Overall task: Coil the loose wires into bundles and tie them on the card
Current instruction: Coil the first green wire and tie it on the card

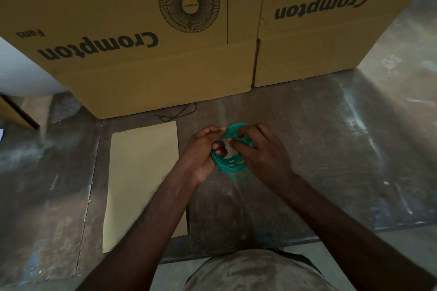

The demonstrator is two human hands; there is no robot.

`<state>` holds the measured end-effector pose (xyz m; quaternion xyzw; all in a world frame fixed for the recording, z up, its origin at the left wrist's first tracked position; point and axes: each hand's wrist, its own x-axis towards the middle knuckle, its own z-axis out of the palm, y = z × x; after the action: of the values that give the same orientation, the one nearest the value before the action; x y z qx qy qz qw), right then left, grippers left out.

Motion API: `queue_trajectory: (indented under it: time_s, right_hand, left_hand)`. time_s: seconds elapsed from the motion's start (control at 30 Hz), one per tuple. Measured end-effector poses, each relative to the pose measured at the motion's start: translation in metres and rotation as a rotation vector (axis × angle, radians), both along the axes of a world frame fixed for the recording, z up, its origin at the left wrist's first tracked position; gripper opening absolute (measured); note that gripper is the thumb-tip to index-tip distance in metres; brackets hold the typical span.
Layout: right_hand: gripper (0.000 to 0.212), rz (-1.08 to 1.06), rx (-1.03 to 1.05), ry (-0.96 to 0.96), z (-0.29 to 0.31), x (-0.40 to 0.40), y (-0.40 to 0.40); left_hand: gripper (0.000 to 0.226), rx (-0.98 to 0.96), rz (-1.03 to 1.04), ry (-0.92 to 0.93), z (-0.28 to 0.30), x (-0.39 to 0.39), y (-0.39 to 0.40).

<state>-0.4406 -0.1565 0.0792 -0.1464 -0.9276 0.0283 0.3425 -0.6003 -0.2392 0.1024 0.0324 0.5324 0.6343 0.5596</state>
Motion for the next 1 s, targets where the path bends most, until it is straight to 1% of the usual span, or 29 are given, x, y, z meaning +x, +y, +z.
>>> queue_trajectory:
  time_s: [0.07,0.13,0.27,0.4,0.47,0.53,0.6,0.67,0.73,0.8,0.9,0.93,1.0]
  right_hand:
    - [0.015,0.006,-0.034,-0.002,0.000,-0.001,-0.001]
    - [0.013,0.010,-0.099,0.005,0.000,-0.003,-0.001]
    - [0.009,0.040,-0.295,0.037,0.005,-0.007,0.004]
    - [0.006,0.039,-0.468,0.123,0.016,-0.010,0.007]
    - [0.003,0.059,-0.586,0.171,0.019,-0.010,0.009]
    - [0.003,0.078,-0.678,0.195,0.018,-0.011,0.012]
    - [0.003,0.082,-0.744,0.205,0.017,-0.012,0.014]
    - [0.004,0.086,-0.797,0.200,0.016,-0.013,0.015]
    - [0.005,0.076,-0.876,0.177,0.015,-0.013,0.015]
    - [0.009,0.052,-1.015,0.183,0.018,-0.014,0.015]
    - [0.029,-0.043,-1.228,0.281,0.025,-0.017,0.017]
    - [0.031,-0.064,-1.281,0.318,0.028,-0.017,0.019]
    - [0.023,-0.058,-1.320,0.374,0.031,-0.020,0.022]
  left_hand:
    - [0.013,-0.004,0.031,0.020,-0.002,0.000,0.002]
    - [0.013,-0.008,0.066,0.045,-0.003,0.001,0.003]
    - [0.014,0.022,0.102,0.101,-0.005,0.003,0.002]
    - [0.010,0.065,0.107,0.178,-0.004,0.003,0.002]
    - [0.015,0.086,0.123,0.204,-0.002,0.005,0.003]
    - [0.025,0.107,0.151,0.202,-0.001,0.006,0.003]
    - [0.033,0.119,0.169,0.208,-0.002,0.007,0.003]
    - [0.035,0.123,0.174,0.236,-0.003,0.006,0.002]
    - [0.034,0.126,0.171,0.272,-0.004,0.006,0.001]
    - [0.032,0.137,0.178,0.284,-0.003,0.006,0.001]
    - [0.025,0.151,0.196,0.291,-0.004,0.008,0.003]
    - [0.021,0.149,0.199,0.304,-0.005,0.009,0.004]
    - [0.014,0.142,0.200,0.330,-0.007,0.010,0.007]
